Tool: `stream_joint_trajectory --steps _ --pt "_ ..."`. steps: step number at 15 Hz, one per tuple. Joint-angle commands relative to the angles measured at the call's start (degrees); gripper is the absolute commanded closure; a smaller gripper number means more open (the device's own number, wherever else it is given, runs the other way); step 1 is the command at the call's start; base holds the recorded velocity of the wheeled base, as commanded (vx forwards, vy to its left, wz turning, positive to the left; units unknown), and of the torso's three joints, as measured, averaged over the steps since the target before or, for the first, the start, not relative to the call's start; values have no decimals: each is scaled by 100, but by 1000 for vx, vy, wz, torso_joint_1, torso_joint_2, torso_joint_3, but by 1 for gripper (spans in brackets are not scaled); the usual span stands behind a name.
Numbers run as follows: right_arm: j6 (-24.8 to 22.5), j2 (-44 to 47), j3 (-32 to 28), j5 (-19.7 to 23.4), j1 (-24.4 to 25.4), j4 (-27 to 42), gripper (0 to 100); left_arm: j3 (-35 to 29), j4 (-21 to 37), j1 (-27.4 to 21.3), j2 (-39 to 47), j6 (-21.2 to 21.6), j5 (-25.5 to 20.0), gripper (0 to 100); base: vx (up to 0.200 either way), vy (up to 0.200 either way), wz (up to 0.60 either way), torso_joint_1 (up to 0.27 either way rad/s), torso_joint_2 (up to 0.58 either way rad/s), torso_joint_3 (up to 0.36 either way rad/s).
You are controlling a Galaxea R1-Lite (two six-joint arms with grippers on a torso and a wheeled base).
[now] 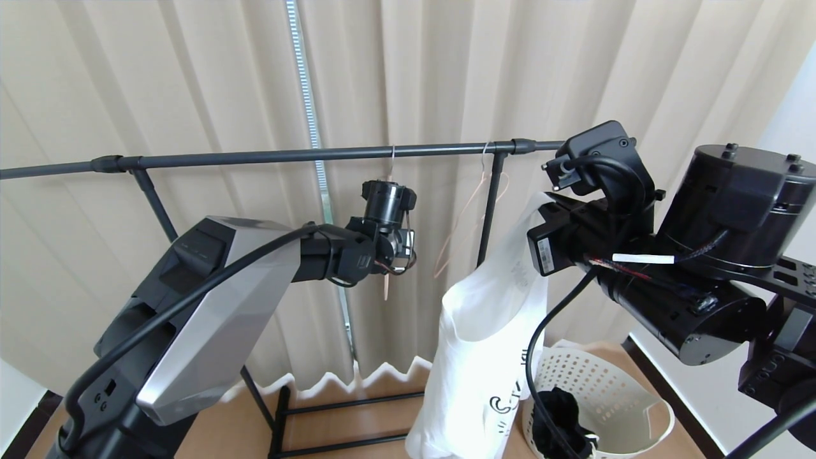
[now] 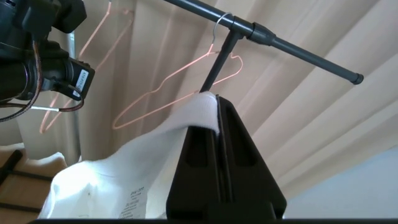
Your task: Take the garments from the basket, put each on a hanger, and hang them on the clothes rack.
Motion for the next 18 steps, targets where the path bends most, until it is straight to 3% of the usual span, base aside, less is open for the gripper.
stream_joint_trajectory --steps 1,13,18 --pt "-4 21 -1 -1 5 -2 100 -1 0 3 21 -3 6 100 0 0 0 0 0 0" --pt "-4 -6 8 -1 5 -2 100 -1 18 -120 -463 84 -3 100 0 0 0 0 0 0" --pt "-4 -41 8 -1 5 -2 100 542 0 -260 -832 93 -3 100 0 0 0 0 0 0"
